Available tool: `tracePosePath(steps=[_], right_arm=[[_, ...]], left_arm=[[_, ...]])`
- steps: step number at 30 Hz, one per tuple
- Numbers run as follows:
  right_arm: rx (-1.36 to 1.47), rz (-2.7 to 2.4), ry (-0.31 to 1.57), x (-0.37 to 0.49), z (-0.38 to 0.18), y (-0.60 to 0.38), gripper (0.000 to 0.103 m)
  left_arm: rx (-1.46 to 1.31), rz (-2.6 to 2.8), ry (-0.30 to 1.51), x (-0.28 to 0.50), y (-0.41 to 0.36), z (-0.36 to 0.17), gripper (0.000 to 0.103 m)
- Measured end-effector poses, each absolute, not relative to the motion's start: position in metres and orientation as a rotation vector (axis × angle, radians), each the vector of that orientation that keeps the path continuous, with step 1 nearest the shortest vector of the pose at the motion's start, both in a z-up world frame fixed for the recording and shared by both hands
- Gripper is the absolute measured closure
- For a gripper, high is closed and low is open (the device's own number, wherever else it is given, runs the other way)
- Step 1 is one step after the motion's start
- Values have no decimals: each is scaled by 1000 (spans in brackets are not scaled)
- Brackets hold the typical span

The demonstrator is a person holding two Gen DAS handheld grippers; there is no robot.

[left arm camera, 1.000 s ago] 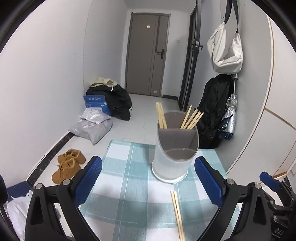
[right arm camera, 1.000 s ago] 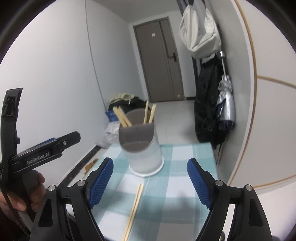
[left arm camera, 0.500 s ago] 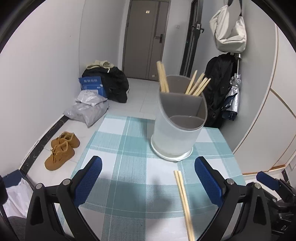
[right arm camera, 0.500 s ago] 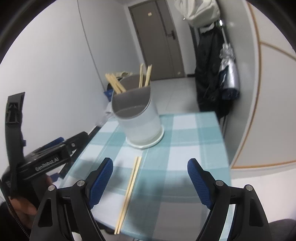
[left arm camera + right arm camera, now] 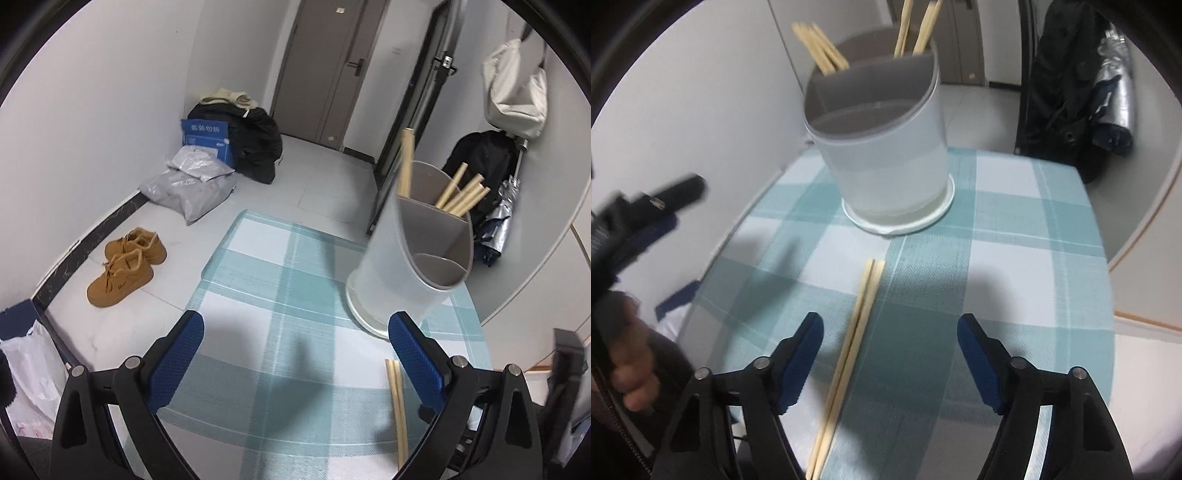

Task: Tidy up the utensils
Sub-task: 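Lower the right tool onto the chopsticks and close on one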

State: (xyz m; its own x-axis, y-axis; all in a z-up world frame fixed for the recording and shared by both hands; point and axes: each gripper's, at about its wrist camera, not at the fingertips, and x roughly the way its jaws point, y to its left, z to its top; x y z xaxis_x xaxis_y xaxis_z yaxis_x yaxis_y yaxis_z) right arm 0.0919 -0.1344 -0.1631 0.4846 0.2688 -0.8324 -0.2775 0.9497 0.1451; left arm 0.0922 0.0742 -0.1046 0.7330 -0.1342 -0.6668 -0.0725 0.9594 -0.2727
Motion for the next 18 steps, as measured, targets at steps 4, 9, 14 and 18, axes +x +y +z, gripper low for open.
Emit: tracePosePath(steps=[4,9,14,18], right_arm=[[-33,324,1078,107,-181,-123,49],[-49,333,1104,114,-188,-115,63],[-113,305,1112,111,-187,-108,73],[-147,307,1127,114,-186,-99,77]], left_arm=[[-325,-30,783,97,82,-110,5],[-361,-18,795,100,87,-110,5],[-386,-18,800,102,92,-109,5],[-391,-14,808,104,93,-110,5]])
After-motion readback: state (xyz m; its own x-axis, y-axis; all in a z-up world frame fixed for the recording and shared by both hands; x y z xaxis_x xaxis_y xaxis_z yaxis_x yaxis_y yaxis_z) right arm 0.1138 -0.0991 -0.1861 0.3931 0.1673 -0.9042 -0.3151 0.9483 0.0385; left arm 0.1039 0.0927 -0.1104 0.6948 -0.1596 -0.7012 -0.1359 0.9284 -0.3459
